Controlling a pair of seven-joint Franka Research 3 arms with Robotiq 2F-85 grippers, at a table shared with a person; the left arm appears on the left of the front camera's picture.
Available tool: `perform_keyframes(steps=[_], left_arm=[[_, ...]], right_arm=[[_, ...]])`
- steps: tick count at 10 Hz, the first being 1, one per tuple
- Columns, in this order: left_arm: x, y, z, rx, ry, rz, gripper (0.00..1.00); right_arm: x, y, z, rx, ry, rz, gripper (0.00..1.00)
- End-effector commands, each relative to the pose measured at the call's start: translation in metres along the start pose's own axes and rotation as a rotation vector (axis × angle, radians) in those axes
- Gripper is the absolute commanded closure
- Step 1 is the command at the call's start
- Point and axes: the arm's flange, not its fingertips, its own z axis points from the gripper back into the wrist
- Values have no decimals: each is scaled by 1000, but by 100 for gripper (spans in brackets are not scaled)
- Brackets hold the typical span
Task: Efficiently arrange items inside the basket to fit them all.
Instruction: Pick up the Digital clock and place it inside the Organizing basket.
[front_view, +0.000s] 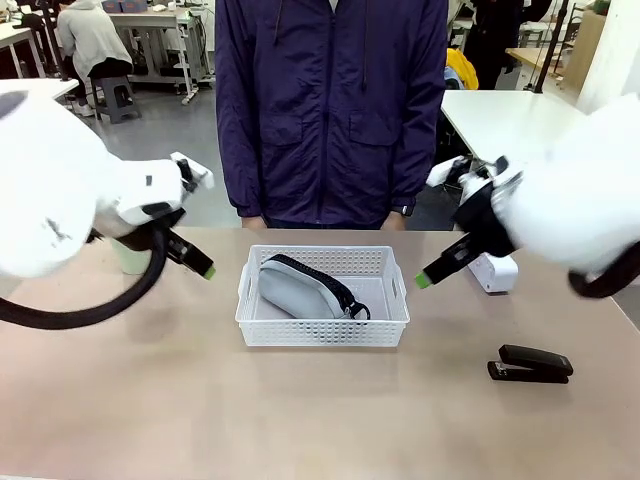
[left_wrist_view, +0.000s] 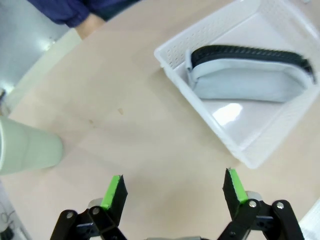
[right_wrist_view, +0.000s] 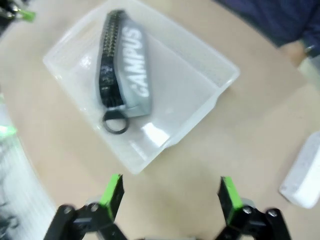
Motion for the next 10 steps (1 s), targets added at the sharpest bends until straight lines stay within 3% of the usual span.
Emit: perform_keyframes(steps=[1, 2, 3, 5, 7, 10], left_arm=[[-47, 1, 73, -128, -9, 230, 0], [-53, 4, 102, -195, -60, 367, 0], [-71, 20, 131, -331, -146, 427, 0], [-124, 66, 169, -549, -281, 563, 0], [-190, 112, 182, -626, -418, 763, 0], [-275, 160, 182, -672, -552, 990, 0]], right_arm=[[-53, -24, 71, 148, -54, -112, 0], [-64, -36, 105, 185, -88, -294, 0], [-79, -51, 136, 197, -106, -499, 0], [-141, -98, 203, 358, -328, -665, 0], [-206, -128, 249, 427, -506, -781, 0], [-282, -150, 278, 421, -666, -951, 0]])
